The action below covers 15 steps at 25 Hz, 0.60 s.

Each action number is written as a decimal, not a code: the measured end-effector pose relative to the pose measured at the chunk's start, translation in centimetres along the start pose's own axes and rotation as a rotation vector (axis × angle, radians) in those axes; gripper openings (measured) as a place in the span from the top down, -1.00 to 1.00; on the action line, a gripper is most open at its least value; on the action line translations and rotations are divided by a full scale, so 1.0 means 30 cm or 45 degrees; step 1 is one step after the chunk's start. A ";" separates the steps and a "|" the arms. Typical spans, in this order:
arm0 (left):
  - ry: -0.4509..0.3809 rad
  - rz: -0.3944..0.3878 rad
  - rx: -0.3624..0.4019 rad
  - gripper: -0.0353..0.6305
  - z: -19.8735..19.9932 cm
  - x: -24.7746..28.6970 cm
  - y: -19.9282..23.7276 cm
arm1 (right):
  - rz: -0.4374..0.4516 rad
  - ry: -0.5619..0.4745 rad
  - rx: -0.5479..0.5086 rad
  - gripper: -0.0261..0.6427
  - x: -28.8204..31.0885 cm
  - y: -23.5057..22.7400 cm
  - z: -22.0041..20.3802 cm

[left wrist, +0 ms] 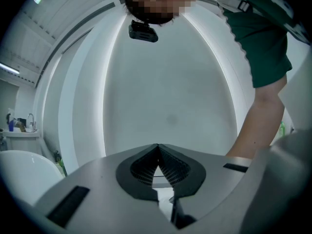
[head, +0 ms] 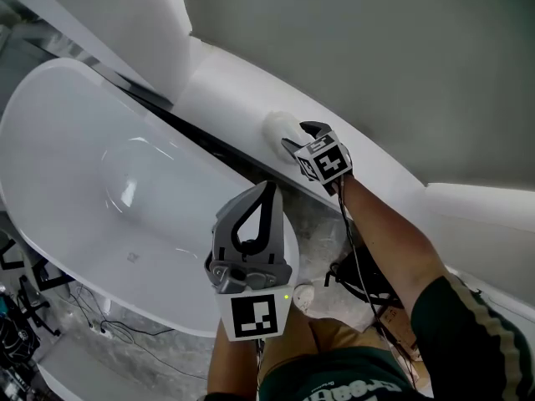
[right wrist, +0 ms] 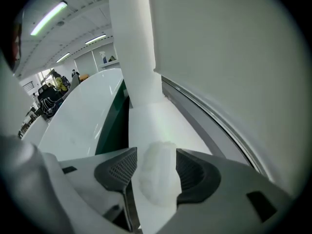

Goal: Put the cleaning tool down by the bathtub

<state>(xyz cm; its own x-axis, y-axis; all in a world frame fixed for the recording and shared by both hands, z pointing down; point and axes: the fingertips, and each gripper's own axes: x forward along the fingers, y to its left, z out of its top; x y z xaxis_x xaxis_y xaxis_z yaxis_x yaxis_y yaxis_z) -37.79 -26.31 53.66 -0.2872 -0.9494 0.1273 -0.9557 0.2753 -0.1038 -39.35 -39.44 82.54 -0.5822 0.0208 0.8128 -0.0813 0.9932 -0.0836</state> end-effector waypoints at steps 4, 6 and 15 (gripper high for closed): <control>-0.009 -0.013 0.019 0.87 0.051 -0.009 -0.022 | 0.012 -0.061 -0.038 0.21 -0.091 0.026 0.051; -0.010 -0.015 0.028 0.87 0.077 -0.019 -0.030 | 0.013 -0.093 -0.027 0.21 -0.140 0.039 0.072; 0.022 -0.010 0.077 0.87 0.138 -0.018 -0.061 | 0.026 -0.181 -0.049 0.19 -0.278 0.059 0.138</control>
<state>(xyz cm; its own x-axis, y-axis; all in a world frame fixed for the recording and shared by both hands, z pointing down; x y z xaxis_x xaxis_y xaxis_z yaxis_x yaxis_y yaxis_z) -35.62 -26.92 49.68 -0.2811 -0.9486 0.1452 -0.9526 0.2574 -0.1623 -37.97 -38.31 73.23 -0.6926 0.0270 0.7208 -0.0387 0.9965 -0.0745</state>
